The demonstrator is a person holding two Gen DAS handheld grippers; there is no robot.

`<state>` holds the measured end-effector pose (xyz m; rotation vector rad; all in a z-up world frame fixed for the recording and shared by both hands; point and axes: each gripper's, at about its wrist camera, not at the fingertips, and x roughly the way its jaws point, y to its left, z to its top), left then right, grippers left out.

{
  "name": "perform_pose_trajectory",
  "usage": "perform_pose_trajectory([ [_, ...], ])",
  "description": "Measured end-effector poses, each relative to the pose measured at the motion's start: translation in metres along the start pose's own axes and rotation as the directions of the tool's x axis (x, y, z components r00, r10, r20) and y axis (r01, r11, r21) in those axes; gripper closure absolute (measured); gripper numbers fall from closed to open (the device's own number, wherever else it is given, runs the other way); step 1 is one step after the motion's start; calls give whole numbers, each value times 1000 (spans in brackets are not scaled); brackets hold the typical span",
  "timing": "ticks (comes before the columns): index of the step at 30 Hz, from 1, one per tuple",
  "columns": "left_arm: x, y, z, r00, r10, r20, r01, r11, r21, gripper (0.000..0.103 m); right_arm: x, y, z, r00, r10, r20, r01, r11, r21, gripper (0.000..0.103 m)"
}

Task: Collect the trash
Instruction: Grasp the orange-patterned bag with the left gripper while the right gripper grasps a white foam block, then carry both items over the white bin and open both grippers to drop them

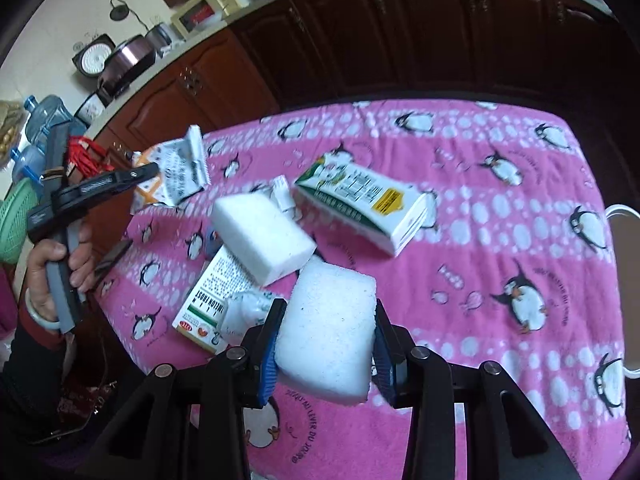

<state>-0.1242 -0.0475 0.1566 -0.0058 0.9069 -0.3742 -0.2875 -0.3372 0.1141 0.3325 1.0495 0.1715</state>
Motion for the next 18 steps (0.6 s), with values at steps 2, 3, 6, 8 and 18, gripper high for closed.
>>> perform_pose_trajectory([
  [2, -8, -14, 6, 1000, -27, 12, 27, 1000, 16, 75, -7, -5, -1, 1000, -4, 12, 4, 1000, 8, 65],
  [3, -10, -23, 8, 999, -40, 15, 39, 999, 30, 75, -10, -9, 0, 1000, -5, 17, 5, 1000, 14, 65],
  [6, -12, -55, 8, 997, -77, 11, 76, 993, 90, 75, -20, -20, 0, 999, -18, 40, 17, 999, 35, 65],
  [8, -9, -78, 6, 994, -106, -6, 106, 986, 127, 75, -25, -25, 1, 998, -27, 51, 24, 998, 50, 65],
  [18, 12, -187, -4, 977, -199, -82, 213, 944, 251, 75, -60, -76, 4, 984, -137, 116, 121, 984, 134, 64],
])
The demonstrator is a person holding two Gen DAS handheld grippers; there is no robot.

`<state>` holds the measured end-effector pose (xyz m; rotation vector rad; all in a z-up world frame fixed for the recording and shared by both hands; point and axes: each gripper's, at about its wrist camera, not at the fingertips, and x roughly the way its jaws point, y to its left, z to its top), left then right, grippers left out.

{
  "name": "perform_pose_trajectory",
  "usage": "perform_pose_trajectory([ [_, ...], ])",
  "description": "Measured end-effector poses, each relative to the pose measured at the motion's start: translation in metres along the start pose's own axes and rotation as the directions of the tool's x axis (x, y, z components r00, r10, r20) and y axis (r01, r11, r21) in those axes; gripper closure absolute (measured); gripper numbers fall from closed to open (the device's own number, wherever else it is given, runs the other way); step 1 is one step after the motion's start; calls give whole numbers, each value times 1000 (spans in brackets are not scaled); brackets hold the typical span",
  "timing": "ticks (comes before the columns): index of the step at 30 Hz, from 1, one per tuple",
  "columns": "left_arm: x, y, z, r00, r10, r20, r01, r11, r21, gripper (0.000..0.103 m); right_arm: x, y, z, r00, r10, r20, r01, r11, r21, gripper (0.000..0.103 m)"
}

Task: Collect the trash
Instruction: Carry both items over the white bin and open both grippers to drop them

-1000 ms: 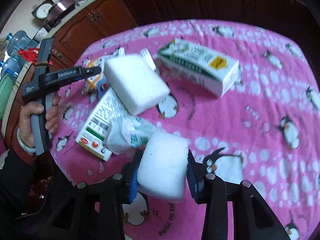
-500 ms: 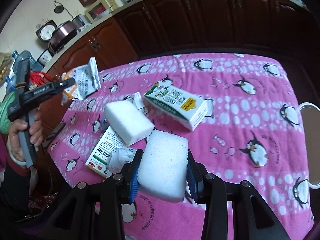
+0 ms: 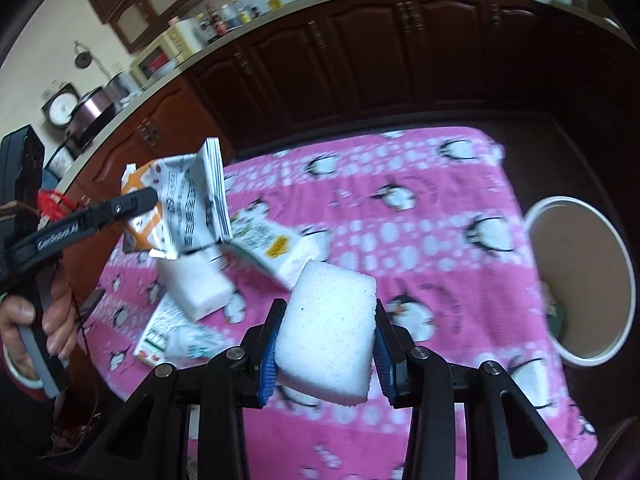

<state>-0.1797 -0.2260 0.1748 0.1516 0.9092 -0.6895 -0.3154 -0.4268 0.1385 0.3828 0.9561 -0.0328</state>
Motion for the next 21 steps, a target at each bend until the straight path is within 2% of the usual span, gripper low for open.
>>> perform_pose_trajectory([
  [10, 39, -94, 20, 998, -64, -30, 67, 991, 120, 75, -28, -86, 10, 991, -124, 56, 116, 985, 128, 64],
  [17, 75, -156, 33, 993, -104, -63, 113, 978, 177, 75, -34, -150, 6, 976, -214, 34, 202, 956, 213, 64],
  [21, 98, -185, 38, 991, -109, -83, 123, 972, 199, 75, -28, -188, 1, 966, -260, -5, 252, 932, 259, 64],
])
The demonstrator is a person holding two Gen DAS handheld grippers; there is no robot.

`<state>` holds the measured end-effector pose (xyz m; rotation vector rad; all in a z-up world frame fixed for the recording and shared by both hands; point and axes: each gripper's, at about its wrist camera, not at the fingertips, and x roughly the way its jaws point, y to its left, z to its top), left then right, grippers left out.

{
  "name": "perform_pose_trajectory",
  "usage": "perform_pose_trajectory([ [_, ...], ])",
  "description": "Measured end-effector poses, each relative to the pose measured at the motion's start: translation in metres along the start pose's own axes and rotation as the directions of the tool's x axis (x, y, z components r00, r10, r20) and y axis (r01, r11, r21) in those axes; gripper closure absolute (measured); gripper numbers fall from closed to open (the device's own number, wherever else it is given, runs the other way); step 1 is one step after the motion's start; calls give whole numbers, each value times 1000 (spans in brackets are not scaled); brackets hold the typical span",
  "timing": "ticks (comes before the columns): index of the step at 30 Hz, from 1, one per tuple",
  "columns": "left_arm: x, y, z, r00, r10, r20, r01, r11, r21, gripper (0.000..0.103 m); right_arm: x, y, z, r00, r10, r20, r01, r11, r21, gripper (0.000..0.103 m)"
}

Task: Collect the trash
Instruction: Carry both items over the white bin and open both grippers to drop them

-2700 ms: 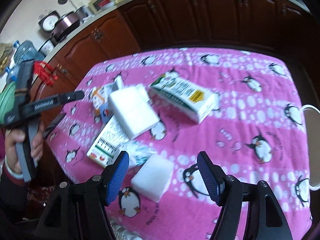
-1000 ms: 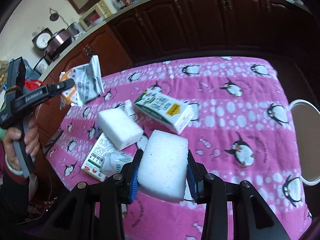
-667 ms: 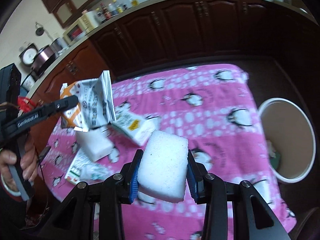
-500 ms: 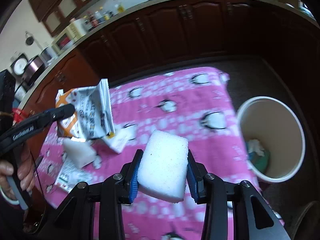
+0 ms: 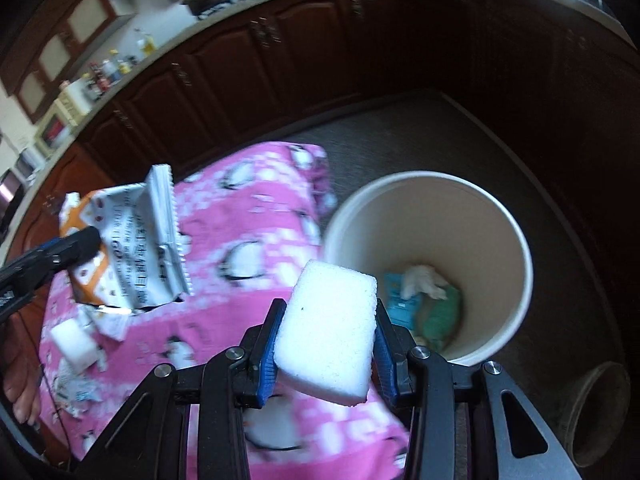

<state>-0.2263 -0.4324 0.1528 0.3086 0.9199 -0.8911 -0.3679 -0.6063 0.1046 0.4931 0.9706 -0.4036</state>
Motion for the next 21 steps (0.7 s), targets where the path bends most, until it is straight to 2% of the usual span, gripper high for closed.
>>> perform_pose_trajectory([
  [8, 61, -37, 21, 998, -9, -56, 7, 999, -31, 75, 26, -52, 6, 997, -57, -51, 61, 995, 83, 63],
  [9, 67, -40, 22, 998, -10, -61, 8, 999, -37, 75, 30, -55, 6, 996, -64, -56, 69, 994, 89, 62],
  [10, 74, -43, 23, 998, -15, -67, 12, 999, -42, 74, 33, -59, 7, 996, -70, -62, 76, 993, 96, 56],
  [11, 80, -46, 23, 997, -24, -74, 21, 998, -51, 73, 36, -64, 8, 994, -84, -65, 90, 991, 103, 52],
  [15, 99, -53, 20, 993, -67, -96, 59, 995, -83, 65, 39, -72, 7, 992, -104, -72, 112, 986, 120, 49],
  [17, 105, -55, 17, 991, -75, -111, 66, 994, -84, 58, 37, -76, 5, 993, -98, -63, 106, 985, 137, 41],
  [19, 108, -53, 15, 990, -79, -120, 70, 994, -83, 50, 37, -80, 2, 993, -101, -58, 108, 983, 148, 40],
  [21, 108, -51, 14, 989, -87, -124, 75, 993, -94, 50, 37, -83, 0, 993, -100, -64, 108, 982, 157, 40],
])
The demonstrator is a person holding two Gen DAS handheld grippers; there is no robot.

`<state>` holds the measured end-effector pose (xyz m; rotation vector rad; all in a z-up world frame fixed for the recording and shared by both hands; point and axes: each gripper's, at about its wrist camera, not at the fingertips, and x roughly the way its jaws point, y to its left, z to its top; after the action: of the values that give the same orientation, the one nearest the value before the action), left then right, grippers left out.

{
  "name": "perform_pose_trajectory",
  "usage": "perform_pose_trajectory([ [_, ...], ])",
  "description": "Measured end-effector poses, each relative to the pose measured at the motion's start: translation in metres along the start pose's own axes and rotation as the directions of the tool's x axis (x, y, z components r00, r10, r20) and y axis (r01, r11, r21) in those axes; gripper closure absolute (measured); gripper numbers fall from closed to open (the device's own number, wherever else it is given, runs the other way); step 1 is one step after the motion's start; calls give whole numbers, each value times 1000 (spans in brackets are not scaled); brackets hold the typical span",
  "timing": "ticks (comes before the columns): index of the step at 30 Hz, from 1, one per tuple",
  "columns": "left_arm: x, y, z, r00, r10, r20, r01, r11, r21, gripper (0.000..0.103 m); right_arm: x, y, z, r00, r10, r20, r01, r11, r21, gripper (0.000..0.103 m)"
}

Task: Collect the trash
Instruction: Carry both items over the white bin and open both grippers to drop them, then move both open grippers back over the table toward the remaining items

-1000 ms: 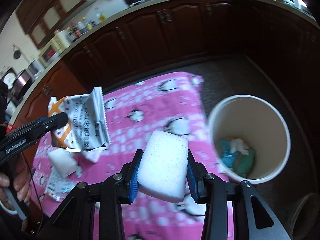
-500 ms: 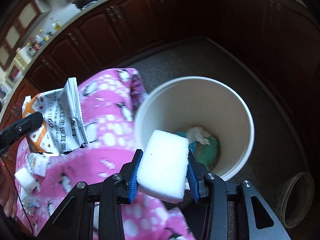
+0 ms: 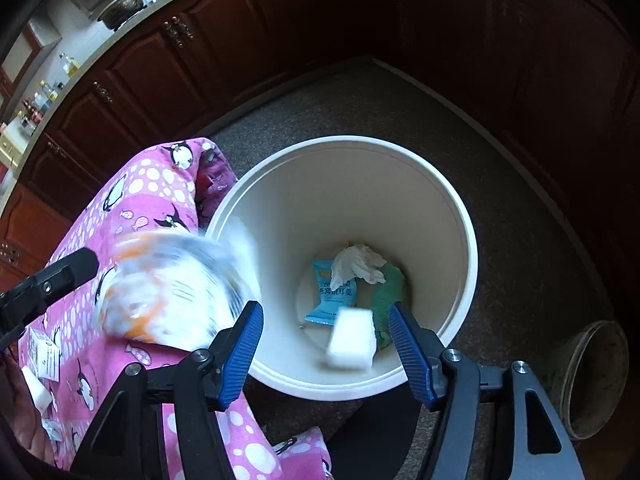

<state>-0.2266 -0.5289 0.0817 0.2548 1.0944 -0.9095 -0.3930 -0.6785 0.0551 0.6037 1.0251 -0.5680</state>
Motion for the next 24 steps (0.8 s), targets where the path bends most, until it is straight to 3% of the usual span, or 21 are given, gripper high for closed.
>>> perform_pose_trajectory([
  [9, -23, 6, -7, 998, 43, 51, -44, 999, 18, 50, -1, 12, -7, 1000, 22, 4, -22, 1000, -4, 40],
  [24, -64, 20, -21, 989, 96, 113, -98, 995, 9, 50, -37, 45, -17, 996, 36, 80, -32, 998, -49, 36],
])
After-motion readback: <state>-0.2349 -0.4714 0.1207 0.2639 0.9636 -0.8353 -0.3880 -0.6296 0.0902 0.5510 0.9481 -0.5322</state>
